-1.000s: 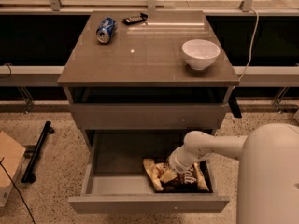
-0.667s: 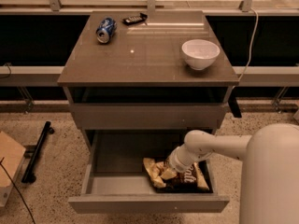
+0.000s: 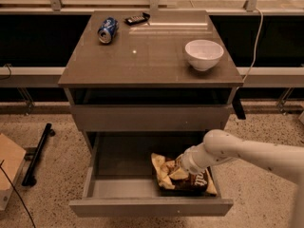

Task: Pick brown chip bag from middle drawer and place on counter

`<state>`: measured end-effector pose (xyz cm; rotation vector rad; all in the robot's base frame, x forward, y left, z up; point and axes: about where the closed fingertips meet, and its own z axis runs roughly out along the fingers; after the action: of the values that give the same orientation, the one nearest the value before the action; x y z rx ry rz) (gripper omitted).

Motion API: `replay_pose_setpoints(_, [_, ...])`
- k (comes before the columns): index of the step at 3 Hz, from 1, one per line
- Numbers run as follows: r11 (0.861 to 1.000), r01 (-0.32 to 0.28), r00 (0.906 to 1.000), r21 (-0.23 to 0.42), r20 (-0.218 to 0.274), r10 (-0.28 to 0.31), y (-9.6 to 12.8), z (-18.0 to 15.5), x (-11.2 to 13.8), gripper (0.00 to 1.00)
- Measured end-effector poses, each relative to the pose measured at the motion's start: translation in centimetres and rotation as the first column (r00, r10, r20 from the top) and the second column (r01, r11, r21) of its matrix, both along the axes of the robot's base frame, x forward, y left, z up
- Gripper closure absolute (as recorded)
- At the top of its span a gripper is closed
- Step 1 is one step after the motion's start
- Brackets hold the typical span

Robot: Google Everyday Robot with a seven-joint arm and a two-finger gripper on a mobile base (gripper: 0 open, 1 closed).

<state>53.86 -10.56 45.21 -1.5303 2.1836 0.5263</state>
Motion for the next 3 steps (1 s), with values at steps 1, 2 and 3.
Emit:
replay_pose_setpoints(1, [0.996, 0.011, 0.9976, 0.087, 0.067, -0.017, -2.2, 6.7, -1.7, 1.00])
replay_pose_setpoints(2, [0.991, -0.015, 0.9863, 0.132, 0.165, -0.007, -3.5, 12.8, -2.8, 1.00])
replay_pose_setpoints(3, [0.988, -0.070, 0.9595, 0.140, 0.280, 0.028, -4.2, 18.6, -3.4, 1.00])
